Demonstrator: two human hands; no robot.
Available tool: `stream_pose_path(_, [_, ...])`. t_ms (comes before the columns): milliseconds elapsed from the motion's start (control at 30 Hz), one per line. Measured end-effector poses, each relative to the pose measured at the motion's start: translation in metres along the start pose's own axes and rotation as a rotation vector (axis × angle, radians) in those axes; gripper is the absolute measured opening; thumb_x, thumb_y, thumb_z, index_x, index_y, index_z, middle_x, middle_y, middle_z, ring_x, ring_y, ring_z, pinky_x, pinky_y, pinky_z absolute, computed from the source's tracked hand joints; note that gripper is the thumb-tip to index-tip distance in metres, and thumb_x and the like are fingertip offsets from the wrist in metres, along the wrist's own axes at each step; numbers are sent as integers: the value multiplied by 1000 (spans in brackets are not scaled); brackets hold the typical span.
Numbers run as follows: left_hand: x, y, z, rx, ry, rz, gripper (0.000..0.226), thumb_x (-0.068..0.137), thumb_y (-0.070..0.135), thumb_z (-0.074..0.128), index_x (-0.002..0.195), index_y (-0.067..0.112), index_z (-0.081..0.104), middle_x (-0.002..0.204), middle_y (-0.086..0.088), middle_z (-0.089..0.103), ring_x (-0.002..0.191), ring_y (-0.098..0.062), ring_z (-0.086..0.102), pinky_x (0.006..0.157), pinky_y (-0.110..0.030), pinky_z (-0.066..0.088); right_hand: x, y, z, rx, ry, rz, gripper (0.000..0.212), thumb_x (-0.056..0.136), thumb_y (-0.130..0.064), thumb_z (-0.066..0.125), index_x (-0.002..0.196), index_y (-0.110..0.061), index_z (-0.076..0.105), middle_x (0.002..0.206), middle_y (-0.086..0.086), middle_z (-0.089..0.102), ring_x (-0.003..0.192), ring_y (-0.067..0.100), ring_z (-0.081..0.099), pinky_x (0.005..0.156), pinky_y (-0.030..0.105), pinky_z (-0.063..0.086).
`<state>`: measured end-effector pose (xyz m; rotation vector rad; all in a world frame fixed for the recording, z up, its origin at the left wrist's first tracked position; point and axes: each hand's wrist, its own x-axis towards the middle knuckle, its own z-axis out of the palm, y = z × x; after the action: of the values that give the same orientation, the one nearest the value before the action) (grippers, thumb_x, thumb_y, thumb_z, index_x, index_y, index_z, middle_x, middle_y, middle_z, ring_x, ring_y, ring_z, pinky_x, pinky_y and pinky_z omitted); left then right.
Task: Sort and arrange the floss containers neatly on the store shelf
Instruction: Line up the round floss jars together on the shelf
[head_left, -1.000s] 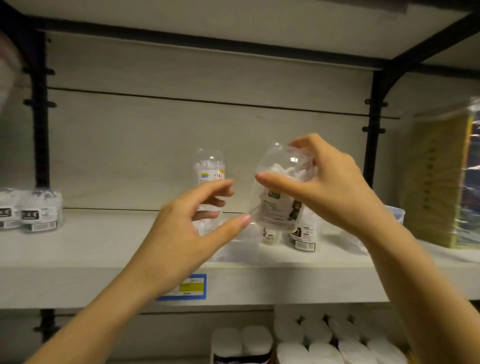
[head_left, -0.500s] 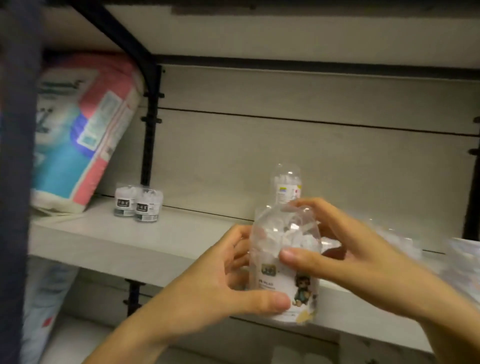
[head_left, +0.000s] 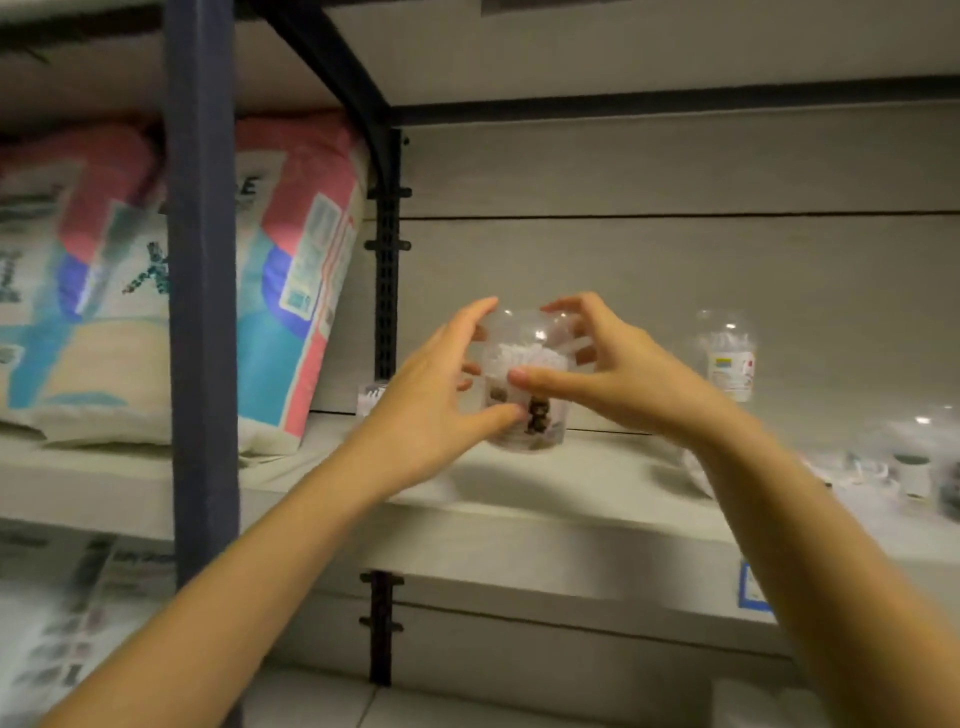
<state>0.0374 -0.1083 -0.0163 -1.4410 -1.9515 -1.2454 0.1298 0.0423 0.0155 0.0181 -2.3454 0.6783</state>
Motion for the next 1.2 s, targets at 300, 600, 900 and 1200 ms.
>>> stream_pose_path(300, [10,-58,-3,-55,-257,-34,61,78,24,71,132,32,42,125,3,52,96,-10,60,84,-26,54,6,25,49,9,-106,210,72,71,-44,73,131,-21,40,119,1,55,104,19,58,93,41,51])
stream_pose_path(600, [12,-67,2,-132,-264,13,54,74,27,72,117,45,45,115,18,53,96,-9,61,83,-26,54,-6,24,52,-51,-51,215,74,73,-46,70,133,-20,36,126,3,53,109,21,56,93,42,50])
stream_pose_path(900, [61,-81,19,243,-359,-35,56,76,29,72,124,23,44,117,3,53,97,-15,58,85,-31,50,42,47,58,-141,-112,334,79,74,-41,72,138,-14,34,138,13,41,121,29,47,100,44,44])
stream_pose_path(1200, [80,-93,29,289,-445,-116,66,76,29,72,132,19,38,138,-7,46,114,-22,52,99,-38,44,59,66,64,-148,-156,374,87,79,-40,68,146,-14,19,147,15,31,133,31,35,108,40,33])
